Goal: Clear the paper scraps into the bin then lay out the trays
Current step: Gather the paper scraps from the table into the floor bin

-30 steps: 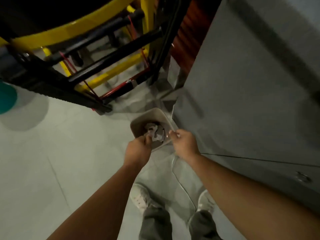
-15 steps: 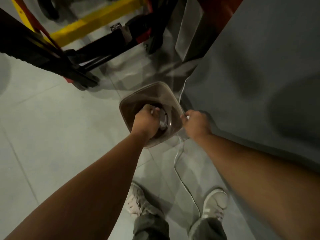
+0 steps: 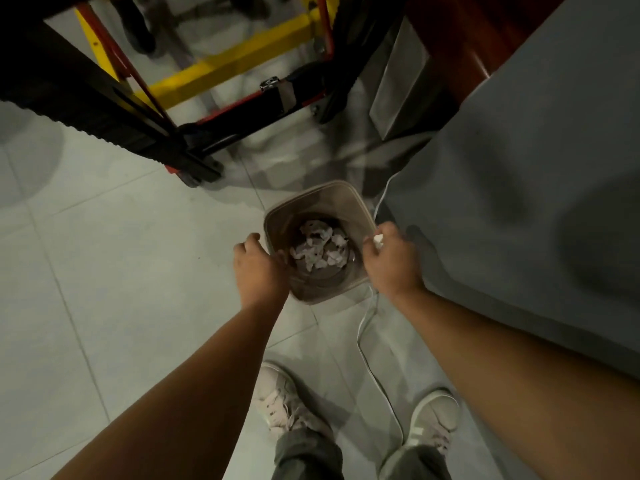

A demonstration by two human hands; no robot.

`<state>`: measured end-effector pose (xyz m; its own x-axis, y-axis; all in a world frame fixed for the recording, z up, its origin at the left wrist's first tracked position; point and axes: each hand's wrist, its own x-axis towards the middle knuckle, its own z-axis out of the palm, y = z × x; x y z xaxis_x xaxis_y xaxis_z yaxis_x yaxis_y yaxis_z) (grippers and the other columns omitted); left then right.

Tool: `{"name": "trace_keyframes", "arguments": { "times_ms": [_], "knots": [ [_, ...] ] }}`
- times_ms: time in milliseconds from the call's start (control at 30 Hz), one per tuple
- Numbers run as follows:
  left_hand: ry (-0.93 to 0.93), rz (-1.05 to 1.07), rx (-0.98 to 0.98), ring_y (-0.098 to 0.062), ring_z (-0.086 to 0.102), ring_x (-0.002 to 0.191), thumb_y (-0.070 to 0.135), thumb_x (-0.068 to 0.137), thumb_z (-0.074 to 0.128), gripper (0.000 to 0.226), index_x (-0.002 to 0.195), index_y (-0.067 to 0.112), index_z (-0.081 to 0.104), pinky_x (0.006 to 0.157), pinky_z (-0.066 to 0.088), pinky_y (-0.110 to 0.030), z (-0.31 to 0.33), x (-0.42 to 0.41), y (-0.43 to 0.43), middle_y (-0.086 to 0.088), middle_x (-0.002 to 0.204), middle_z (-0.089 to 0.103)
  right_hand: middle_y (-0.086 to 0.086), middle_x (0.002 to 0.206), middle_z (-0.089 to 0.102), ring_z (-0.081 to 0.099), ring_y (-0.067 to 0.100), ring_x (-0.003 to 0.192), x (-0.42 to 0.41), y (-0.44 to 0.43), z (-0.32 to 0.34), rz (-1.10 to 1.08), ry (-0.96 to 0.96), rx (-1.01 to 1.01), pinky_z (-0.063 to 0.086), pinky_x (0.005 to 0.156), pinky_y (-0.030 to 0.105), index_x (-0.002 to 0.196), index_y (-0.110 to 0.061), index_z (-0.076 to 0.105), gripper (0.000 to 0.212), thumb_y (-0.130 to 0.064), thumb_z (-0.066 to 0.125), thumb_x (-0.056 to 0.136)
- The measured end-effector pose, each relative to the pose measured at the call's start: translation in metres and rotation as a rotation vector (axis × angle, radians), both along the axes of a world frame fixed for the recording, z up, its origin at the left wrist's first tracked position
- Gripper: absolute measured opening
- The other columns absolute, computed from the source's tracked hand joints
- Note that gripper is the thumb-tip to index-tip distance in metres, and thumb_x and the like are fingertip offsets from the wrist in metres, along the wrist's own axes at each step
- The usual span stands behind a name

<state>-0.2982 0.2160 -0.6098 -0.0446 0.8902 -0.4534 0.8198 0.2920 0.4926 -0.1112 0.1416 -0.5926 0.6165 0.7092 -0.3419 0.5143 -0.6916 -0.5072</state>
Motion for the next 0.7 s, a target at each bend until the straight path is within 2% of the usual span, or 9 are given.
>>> {"name": "trace_keyframes", "arguments": {
  "times_ms": [33,100,200,300,433,500,567,633,700],
  "knots": [
    [0.031,-0.048,-0.041,-0.032,0.055,0.115,0.023,0.095,0.058,0.043,0.134,0.008,0.048,0.090,0.046,-0.037,-0.003,-0.001,0.000,-0.014,0.128,0.054,0.014,0.090,0.065,0.056,0.028,0.078,-0.006,0.006,0.001,0.036,0.073,0.005,0.036,0.064,0.029,0.101,-0.008,0.059,0.017,-0.021,0.057,0.090],
    [0.065,-0.117,-0.056,-0.035,0.061,0.104,0.020,0.097,0.053,0.027,0.119,0.006,0.057,0.075,0.040,-0.032,-0.007,-0.002,0.001,-0.016,0.112,0.064,0.011,0.098,0.061,0.056,0.026,0.090,-0.018,0.021,-0.002,0.132,0.221,-0.022,0.038,0.071,0.029,0.103,-0.008,0.060,0.017,-0.016,0.051,0.092],
    [0.094,-0.107,-0.065,-0.035,0.063,0.100,0.012,0.095,0.051,0.024,0.114,0.007,0.065,0.073,0.039,-0.027,-0.013,-0.006,0.003,-0.016,0.107,0.070,0.015,0.116,0.062,0.058,0.032,0.108,-0.037,0.041,-0.008,0.245,0.319,-0.105,0.044,0.089,0.031,0.114,-0.007,0.062,0.024,-0.011,0.050,0.094],
    [0.067,-0.077,-0.122,-0.028,0.067,0.091,0.010,0.093,0.051,0.025,0.111,0.012,0.070,0.069,0.040,-0.023,-0.021,-0.010,0.005,-0.010,0.101,0.073,0.012,0.128,0.057,0.054,0.031,0.117,-0.049,0.051,-0.017,0.266,0.330,-0.153,0.044,0.099,0.035,0.125,-0.013,0.056,0.030,-0.016,0.054,0.095],
    [0.006,-0.067,-0.124,-0.027,0.069,0.076,0.012,0.091,0.050,0.021,0.098,0.013,0.070,0.066,0.050,-0.028,-0.032,-0.018,0.003,-0.009,0.085,0.073,0.007,0.147,0.042,0.043,0.030,0.132,-0.052,0.049,-0.029,0.238,0.375,-0.221,0.037,0.106,0.039,0.147,-0.022,0.030,0.064,-0.030,0.062,0.092],
    [0.000,-0.077,-0.120,-0.027,0.069,0.077,0.011,0.091,0.051,0.022,0.103,0.012,0.070,0.069,0.053,-0.030,-0.029,-0.020,0.001,-0.009,0.085,0.073,0.007,0.148,0.040,0.042,0.031,0.132,-0.053,0.041,-0.033,0.297,0.244,-0.247,0.039,0.106,0.043,0.149,-0.025,0.024,0.072,-0.036,0.064,0.090],
    [0.018,-0.115,-0.133,-0.030,0.069,0.086,0.010,0.092,0.051,0.026,0.112,0.007,0.067,0.077,0.054,-0.032,-0.024,-0.023,-0.003,-0.012,0.090,0.074,0.008,0.145,0.042,0.043,0.031,0.131,-0.055,0.029,-0.028,0.345,0.149,-0.235,0.042,0.105,0.045,0.147,-0.024,0.029,0.066,-0.037,0.061,0.090],
    [0.065,-0.174,-0.142,-0.034,0.065,0.099,0.010,0.094,0.050,0.025,0.113,0.002,0.064,0.080,0.049,-0.033,-0.014,-0.024,-0.007,-0.014,0.097,0.073,0.008,0.145,0.043,0.041,0.028,0.134,-0.057,0.016,-0.014,0.360,0.174,-0.187,0.041,0.107,0.043,0.144,-0.020,0.036,0.059,-0.035,0.060,0.091],
    [0.084,-0.208,-0.119,-0.037,0.063,0.101,0.013,0.096,0.049,0.021,0.109,0.003,0.062,0.077,0.047,-0.035,0.005,-0.023,-0.011,-0.016,0.100,0.071,0.007,0.143,0.046,0.042,0.025,0.132,-0.058,0.004,0.011,0.385,0.176,-0.125,0.040,0.108,0.039,0.139,-0.017,0.045,0.051,-0.032,0.059,0.092]
  ]
}}
